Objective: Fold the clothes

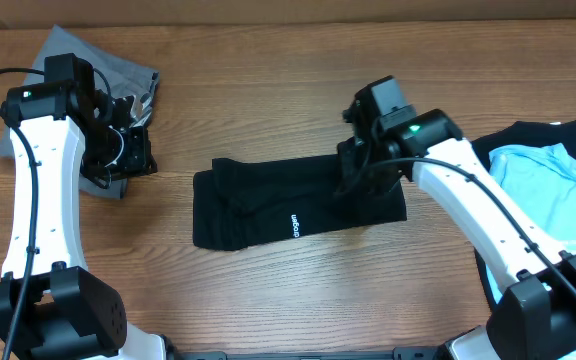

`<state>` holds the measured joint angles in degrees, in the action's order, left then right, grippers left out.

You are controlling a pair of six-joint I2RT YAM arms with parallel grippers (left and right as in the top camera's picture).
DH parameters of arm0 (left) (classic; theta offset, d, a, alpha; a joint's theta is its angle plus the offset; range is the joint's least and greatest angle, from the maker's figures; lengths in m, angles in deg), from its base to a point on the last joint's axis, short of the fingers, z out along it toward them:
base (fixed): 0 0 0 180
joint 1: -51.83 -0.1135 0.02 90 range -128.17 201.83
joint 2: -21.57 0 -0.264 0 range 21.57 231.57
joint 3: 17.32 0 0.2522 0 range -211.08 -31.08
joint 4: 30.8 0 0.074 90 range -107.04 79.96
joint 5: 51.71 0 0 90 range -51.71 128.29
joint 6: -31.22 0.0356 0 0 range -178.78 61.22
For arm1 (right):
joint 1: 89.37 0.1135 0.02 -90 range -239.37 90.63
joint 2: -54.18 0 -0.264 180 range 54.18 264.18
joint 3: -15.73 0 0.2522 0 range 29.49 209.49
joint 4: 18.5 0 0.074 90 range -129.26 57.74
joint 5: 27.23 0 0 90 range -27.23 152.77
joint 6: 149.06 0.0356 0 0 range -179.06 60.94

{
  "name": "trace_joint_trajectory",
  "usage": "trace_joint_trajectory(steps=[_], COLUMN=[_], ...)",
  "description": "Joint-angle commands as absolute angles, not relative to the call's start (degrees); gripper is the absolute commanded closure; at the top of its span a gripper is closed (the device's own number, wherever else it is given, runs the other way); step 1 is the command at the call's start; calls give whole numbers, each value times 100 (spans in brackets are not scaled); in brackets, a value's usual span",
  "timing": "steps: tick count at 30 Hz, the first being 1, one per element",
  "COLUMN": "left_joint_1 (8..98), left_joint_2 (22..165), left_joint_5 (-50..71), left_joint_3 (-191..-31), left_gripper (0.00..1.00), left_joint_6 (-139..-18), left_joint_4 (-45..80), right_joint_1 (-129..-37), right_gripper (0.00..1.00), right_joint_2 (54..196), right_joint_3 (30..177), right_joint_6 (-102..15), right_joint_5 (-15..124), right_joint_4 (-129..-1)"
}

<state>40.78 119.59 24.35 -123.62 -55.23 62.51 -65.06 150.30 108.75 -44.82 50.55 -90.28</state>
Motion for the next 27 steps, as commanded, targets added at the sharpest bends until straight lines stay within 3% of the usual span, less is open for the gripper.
trace_joint_trajectory(steps=[1, 12, 22, 27], left_joint_1=[4024, 4024, 4024, 4024], left_joint_2=[11852, 11852, 11854, 11858], left_joint_5=[2363, 2344, 2339, 2337], left_joint_3=[-12493, -12493, -12491, -12491], left_gripper=[72, 71, 64, 64], left_joint_6=[-5407, -5407, -5407, -5407], left_joint_4=[6253, 6240, 6253, 6236], right_joint_1=[-6342, -6635, -6860, -6637], right_gripper=[77, 69, 86, 93], right_joint_2=[15106, 15108, 16016, 16518], right_joint_3=[10854, 10867, 10513, 10185], right_joint_6=[-4357, -4399, -3937, -3985], right_joint_5=[4956, 5120, 5345, 3590], right_joint_4=[-9028, -9017, -8722, -8652])
